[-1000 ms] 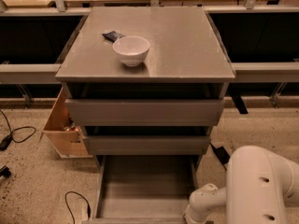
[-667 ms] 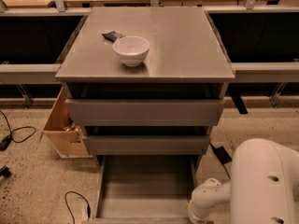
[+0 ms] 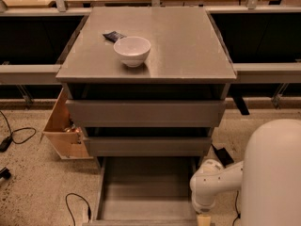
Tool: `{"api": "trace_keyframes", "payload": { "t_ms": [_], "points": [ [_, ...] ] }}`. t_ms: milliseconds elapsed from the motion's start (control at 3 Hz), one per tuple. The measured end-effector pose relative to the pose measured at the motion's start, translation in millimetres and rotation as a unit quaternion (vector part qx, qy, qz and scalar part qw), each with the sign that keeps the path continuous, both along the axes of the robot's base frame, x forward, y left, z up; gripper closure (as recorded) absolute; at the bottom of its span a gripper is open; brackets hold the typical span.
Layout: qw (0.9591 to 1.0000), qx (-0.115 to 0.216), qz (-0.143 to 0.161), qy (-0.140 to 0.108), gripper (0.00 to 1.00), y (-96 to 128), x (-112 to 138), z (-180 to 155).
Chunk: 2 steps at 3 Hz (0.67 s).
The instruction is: Open bottom drawer
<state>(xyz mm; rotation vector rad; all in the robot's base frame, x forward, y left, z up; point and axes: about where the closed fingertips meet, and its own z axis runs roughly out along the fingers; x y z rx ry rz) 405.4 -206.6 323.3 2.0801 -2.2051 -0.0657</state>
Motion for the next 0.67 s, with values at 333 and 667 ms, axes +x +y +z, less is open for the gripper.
{"api": "trace_keyframes", "payload": {
  "t_ms": [333, 667],
  "points": [
    [0.9994, -0.028, -0.021, -0.003, 0.0, -6.2, -12.4, 70.0],
    [0.9972, -0.037, -0.064, -0.012, 0.0, -12.9, -43.5, 133.3]
  ]
}}
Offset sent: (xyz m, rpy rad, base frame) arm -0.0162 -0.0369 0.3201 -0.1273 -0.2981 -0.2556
